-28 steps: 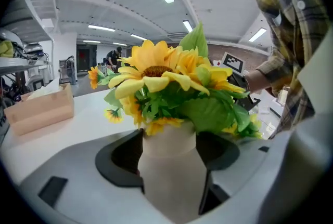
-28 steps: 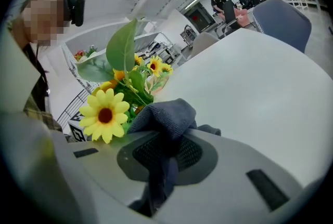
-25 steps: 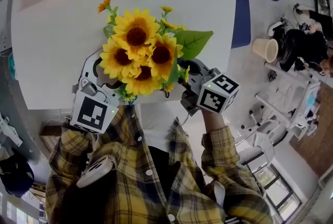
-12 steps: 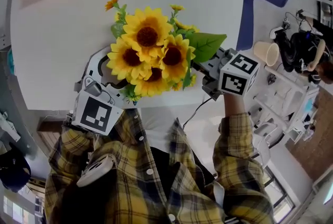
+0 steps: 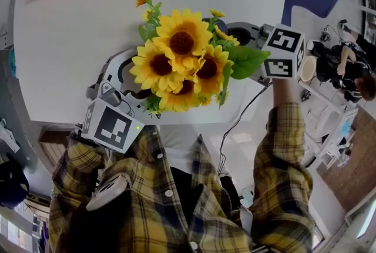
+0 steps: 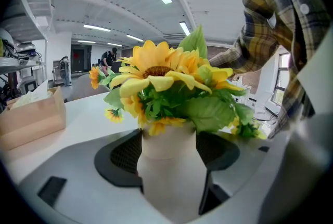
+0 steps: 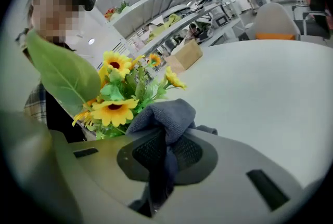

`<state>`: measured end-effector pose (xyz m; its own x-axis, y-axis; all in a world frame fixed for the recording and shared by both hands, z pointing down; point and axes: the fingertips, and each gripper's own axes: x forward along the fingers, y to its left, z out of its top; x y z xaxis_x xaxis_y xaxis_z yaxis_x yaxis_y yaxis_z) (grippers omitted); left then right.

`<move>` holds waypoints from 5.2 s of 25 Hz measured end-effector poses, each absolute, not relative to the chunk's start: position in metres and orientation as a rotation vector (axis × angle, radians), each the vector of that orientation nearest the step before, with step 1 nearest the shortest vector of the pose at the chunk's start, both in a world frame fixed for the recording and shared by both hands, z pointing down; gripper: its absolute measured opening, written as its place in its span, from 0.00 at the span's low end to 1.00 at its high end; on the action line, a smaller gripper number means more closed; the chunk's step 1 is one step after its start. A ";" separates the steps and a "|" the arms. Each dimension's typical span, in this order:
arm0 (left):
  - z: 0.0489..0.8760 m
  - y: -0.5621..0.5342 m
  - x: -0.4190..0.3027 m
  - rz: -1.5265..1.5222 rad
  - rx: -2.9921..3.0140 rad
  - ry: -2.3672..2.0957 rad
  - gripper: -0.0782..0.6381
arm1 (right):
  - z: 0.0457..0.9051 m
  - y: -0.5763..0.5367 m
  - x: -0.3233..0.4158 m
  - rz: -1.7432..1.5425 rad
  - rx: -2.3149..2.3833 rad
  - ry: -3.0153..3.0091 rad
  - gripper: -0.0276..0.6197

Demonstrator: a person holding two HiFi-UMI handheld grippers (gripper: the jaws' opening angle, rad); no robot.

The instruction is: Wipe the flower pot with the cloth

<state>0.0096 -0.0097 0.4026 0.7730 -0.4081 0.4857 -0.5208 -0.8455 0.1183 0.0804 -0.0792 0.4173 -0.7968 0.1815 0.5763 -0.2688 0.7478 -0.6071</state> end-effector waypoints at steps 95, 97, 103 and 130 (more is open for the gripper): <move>0.400 0.015 -0.003 0.642 2.830 -0.401 0.61 | 0.426 -0.099 0.030 0.728 -0.190 -2.261 0.09; 0.393 0.013 -0.018 0.636 2.788 -0.469 0.61 | 0.413 -0.107 0.036 0.727 -0.073 -2.332 0.09; 0.350 0.023 -0.050 0.465 2.629 -0.692 0.61 | 0.353 -0.114 0.074 0.703 0.340 -2.511 0.09; 0.098 0.091 -0.011 -0.084 2.724 -1.061 0.12 | 0.089 0.074 0.070 0.310 1.039 -3.043 0.09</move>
<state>-0.0111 0.0912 0.0979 0.7381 -0.6742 0.0255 -0.6619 -0.7162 0.2212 0.0699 0.0740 0.0886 -0.7895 -0.6133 -0.0219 -0.5963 0.7751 -0.2091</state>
